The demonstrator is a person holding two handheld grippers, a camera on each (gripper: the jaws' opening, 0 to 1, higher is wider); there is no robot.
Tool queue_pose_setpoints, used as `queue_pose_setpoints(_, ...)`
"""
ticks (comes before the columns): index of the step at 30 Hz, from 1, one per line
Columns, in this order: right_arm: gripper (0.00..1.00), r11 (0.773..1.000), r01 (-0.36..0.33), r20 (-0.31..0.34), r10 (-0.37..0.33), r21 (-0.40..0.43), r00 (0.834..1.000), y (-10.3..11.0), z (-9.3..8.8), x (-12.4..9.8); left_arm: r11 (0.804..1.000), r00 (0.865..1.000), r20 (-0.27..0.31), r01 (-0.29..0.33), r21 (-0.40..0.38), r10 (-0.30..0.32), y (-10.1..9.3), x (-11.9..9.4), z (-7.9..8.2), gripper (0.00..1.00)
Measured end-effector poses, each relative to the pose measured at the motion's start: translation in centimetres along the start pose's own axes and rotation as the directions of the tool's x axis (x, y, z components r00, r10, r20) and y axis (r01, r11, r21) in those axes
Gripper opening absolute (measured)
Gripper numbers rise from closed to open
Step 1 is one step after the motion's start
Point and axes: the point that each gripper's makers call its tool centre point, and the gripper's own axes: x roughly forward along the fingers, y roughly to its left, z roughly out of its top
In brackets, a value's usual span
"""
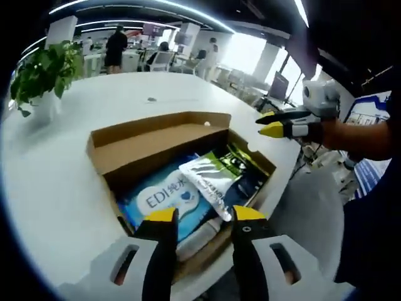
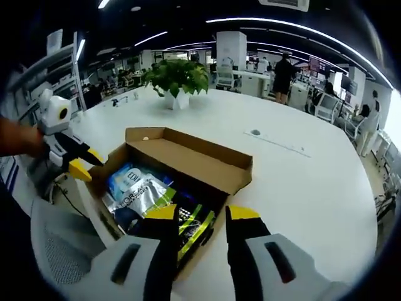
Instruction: Operate the shoe box by opening the lid, removing the specified soft item, and placing it in the target area until the item is outside and the box remains undamaged.
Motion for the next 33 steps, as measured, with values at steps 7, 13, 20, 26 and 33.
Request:
queue_pose_setpoints(7, 0.29, 1.0, 0.0, -0.007, 0.0, 0.02, 1.0, 0.1, -0.9, -0.4, 0.991, 0.997, -0.064, 0.029, -0.132, -0.037, -0.3, 3.6, -1.3, 0.33)
queue_pose_setpoints(13, 0.28, 1.0, -0.006, -0.009, 0.006, 0.03, 1.0, 0.0, -1.4, -0.5, 0.982, 0.992, -0.103, 0.048, -0.181, -0.068, -0.7, 4.8, -2.0, 0.31)
queue_pose_setpoints(20, 0.27, 0.999, -0.012, -0.018, 0.013, 0.045, 1.0, -0.5, -1.9, -0.4, 0.982, 0.987, -0.128, 0.069, -0.173, -0.092, -1.2, 5.7, -2.5, 0.16)
queue_pose_setpoints(26, 0.25, 0.999, -0.019, -0.022, 0.02, 0.046, 1.0, -0.9, -2.0, -0.2, 0.989, 0.987, -0.131, 0.075, -0.131, -0.092, -1.3, 5.7, -2.3, 0.0)
queue_pose_setpoints(33, 0.25, 0.997, -0.051, -0.039, 0.053, 0.052, 0.998, 0.0, -2.3, 0.5, 0.99, 0.986, -0.138, 0.073, -0.125, -0.09, -1.1, 5.4, -2.3, 0.0)
